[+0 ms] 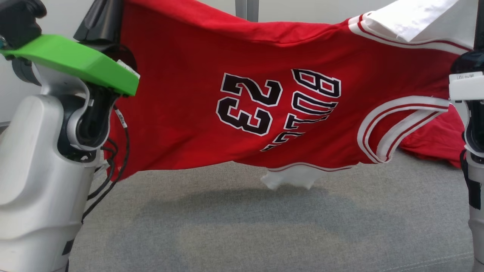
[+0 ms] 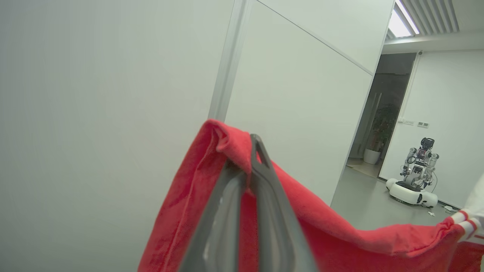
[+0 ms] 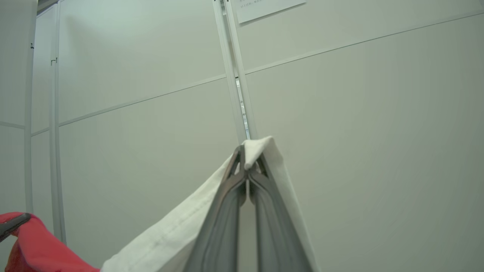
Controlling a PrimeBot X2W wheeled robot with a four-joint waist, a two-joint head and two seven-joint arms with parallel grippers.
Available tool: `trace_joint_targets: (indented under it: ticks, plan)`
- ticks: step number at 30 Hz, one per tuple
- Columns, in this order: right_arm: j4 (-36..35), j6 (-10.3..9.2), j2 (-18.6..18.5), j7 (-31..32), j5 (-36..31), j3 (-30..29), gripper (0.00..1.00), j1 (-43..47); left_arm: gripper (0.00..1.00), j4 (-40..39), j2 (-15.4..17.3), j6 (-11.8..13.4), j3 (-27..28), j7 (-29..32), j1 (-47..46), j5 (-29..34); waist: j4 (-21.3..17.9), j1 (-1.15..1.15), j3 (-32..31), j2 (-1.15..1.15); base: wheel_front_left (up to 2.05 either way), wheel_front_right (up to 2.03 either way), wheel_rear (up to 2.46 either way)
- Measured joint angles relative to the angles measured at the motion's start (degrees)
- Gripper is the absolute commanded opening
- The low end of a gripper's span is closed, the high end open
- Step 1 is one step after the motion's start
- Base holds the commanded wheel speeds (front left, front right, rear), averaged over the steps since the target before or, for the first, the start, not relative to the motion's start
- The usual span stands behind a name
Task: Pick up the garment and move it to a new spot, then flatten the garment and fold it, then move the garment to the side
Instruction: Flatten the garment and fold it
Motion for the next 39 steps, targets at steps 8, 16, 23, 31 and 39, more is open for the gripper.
trace_joint_targets:
  ticks: [8, 16, 23, 31, 39]
  plan:
    - [2.16, 0.0, 0.8, 3.92, -1.04, 1.89, 0.0, -6.58, 0.0, 0.43, 3.07, 4.38, 0.41, 10.24, -2.74, -2.14, 0.29, 0.0, 2.18, 0.0, 0.0, 0.0, 0.0]
    - [13.44, 0.01, 2.4, 3.64, -3.2, 6.01, 0.0, -20.76, 0.0, 10.61, 5.02, 7.1, 2.18, 12.8, -12.81, -1.34, 0.05, 0.0, 7.54, 0.0, 0.0, 0.0, 0.0]
    - [28.64, 0.02, 7.08, -8.58, -11.44, 4.16, 0.0, -41.91, 0.0, 20.57, 6.95, 6.0, 2.67, 1.8, -31.48, 7.44, -1.49, 0.01, 15.35, 0.01, 0.0, 0.0, 0.0]
    - [30.52, 0.03, 10.28, -11.54, -15.17, 5.78, 0.0, -42.48, 0.0, 31.71, 6.64, 0.92, 3.61, -12.3, -36.52, 9.78, -3.56, 0.01, 24.03, 0.01, 0.0, 0.0, 0.0]
    - [24.38, 0.02, 10.71, -11.54, -12.36, 12.55, 0.0, -26.59, 0.0, 40.14, 4.59, -4.87, 4.06, -17.17, -29.93, 7.17, -4.57, 0.01, 31.02, 0.02, 0.0, 0.0, 0.0]
